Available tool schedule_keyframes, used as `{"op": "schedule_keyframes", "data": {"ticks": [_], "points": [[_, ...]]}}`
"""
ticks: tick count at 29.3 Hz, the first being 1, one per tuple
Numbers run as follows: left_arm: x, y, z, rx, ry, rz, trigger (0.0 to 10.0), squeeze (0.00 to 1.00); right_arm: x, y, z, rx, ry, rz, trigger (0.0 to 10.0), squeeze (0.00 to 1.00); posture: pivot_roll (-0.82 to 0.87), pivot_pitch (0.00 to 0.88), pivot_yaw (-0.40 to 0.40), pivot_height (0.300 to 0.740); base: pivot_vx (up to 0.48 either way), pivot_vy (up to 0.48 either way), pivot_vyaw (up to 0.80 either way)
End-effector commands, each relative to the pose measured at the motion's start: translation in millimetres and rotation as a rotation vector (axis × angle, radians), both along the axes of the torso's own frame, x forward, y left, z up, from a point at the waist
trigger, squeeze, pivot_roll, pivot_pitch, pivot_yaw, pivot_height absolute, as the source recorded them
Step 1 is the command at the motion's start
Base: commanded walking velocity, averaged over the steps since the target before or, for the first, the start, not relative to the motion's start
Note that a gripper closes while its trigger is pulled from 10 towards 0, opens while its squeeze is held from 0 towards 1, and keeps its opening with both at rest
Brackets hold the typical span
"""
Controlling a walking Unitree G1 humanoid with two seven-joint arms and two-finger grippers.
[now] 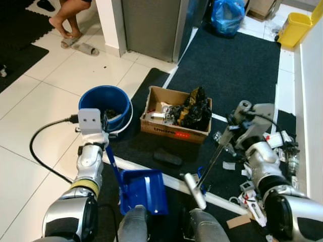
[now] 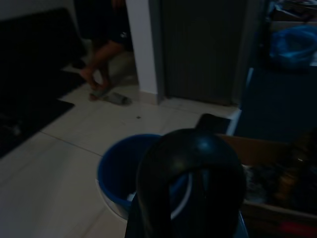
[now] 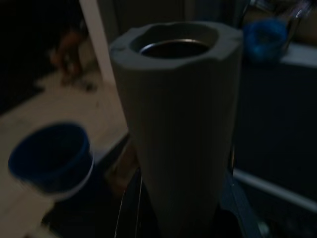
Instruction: Sweep floor
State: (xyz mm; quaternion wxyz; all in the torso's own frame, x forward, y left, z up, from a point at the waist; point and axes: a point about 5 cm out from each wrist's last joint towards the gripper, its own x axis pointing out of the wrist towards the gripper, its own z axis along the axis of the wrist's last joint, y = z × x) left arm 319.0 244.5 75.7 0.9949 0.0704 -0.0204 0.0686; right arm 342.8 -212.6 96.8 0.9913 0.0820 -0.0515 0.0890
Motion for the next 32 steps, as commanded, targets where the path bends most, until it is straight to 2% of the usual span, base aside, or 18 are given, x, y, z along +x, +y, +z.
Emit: {"op": "schedule_keyframes", "data": {"ticks": [1, 3, 6, 7, 10, 13, 20, 25, 26, 30, 32], "points": [[4.0, 6.9, 15.6, 0.037, -0.075, 0.017, 10.0, 0.00, 4.2, -6.3, 15.9, 0.045, -0.088, -0.028, 10.0, 0.00, 0.19, 0.119, -0.081, 0.740, 0.000, 0.000, 0.00], [6.9, 7.8, 22.6, 0.037, -0.106, 0.021, 10.0, 0.00, 9.5, -8.2, 28.9, 0.055, -0.135, -0.034, 10.0, 0.00, 0.19, 0.123, -0.080, 0.740, 0.000, 0.000, 0.00], [8.2, 6.9, 25.4, 0.038, -0.121, 0.017, 10.0, 0.00, 11.9, -7.8, 35.3, 0.051, -0.161, -0.033, 10.0, 0.00, 0.19, 0.126, -0.079, 0.740, 0.000, 0.000, 0.00], [10.0, 4.8, 28.7, 0.039, -0.137, 0.008, 10.0, 0.00, 16.1, -5.4, 45.3, 0.035, -0.198, -0.029, 10.0, 0.00, 0.19, 0.132, -0.080, 0.740, 0.000, 0.000, 0.00], [11.1, 2.6, 29.9, 0.037, -0.144, 0.003, 10.0, 0.00, 19.4, -0.1, 50.4, 0.008, -0.209, -0.019, 10.0, 0.00, 0.19, 0.137, -0.077, 0.740, 0.000, 0.000, 0.00], [11.5, -2.5, 28.6, 0.030, -0.147, -0.010, 10.0, 0.00, 22.5, 7.7, 52.8, -0.063, -0.206, -0.015, 10.0, 0.00, 0.19, 0.144, -0.075, 0.740, 0.000, 0.000, 0.00], [14.9, -13.1, 31.5, 0.032, -0.164, -0.057, 10.0, 0.00, 27.2, 7.5, 56.1, -0.190, -0.180, -0.103, 10.0, 0.00, 0.19, 0.192, -0.074, 0.740, 0.000, 0.000, 0.00], [16.1, -14.8, 34.3, 0.036, -0.175, -0.074, 10.0, 0.00, 27.7, 7.2, 55.9, -0.226, -0.171, -0.110, 10.0, 0.00, 0.19, 0.211, -0.074, 0.740, 0.000, 0.000, 0.00], [17.6, -17.1, 39.0, 0.040, -0.197, -0.100, 10.0, 0.00, 27.8, 6.5, 56.7, -0.265, -0.174, -0.116, 10.0, 0.00, 0.19, 0.263, -0.066, 0.740, 0.000, 0.000, 0.00], [20.3, -19.3, 45.6, 0.045, -0.223, -0.120, 10.0, 0.00, 27.9, 5.7, 57.9, -0.289, -0.180, -0.127, 10.0, 0.00, 0.19, 0.282, -0.063, 0.740, 0.000, 0.000, 0.00], [25.3, -22.1, 57.3, 0.048, -0.265, -0.137, 10.0, 0.00, 27.7, 3.9, 58.7, -0.300, -0.184, -0.136, 10.0, 0.00, 0.19, 0.314, -0.059, 0.740, 0.000, 0.000, 0.00]]}}
